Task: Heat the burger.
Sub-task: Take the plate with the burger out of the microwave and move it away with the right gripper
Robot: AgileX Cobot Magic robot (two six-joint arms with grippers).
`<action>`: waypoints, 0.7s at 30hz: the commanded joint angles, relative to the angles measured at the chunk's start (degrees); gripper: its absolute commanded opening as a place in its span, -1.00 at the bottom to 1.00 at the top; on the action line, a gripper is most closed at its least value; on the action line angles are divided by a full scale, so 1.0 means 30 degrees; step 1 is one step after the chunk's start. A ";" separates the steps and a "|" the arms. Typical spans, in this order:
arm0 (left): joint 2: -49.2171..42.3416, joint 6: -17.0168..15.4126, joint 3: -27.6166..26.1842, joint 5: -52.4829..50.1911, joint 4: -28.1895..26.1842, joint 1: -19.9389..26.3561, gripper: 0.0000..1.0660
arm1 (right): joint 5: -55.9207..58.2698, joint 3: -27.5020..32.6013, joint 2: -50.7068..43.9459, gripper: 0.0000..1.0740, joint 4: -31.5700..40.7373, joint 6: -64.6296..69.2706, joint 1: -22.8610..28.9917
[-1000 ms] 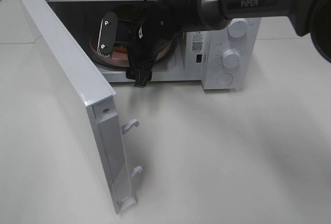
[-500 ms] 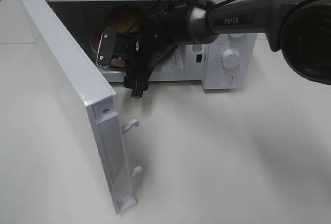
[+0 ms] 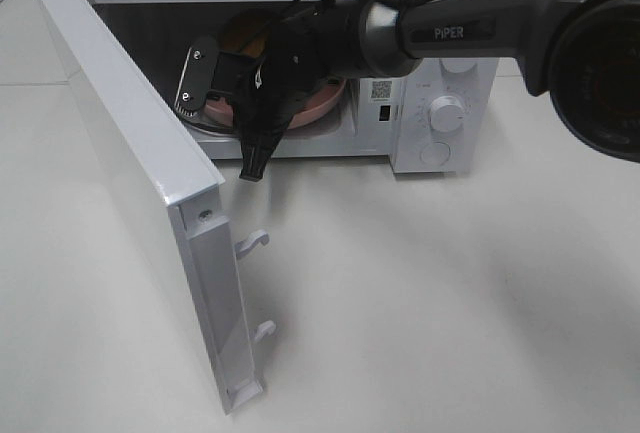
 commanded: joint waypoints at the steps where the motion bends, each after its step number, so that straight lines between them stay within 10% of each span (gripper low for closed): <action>1: -0.0076 0.0000 0.0019 -0.0286 0.0019 0.0057 0.89 | 0.0955 0.0038 0.0191 -1.00 0.0267 0.0688 -0.0134; 21: -0.0076 0.0000 0.0019 -0.0286 0.0019 0.0057 0.89 | 0.3839 0.0038 -0.0688 -1.00 0.0191 -0.1241 -0.0095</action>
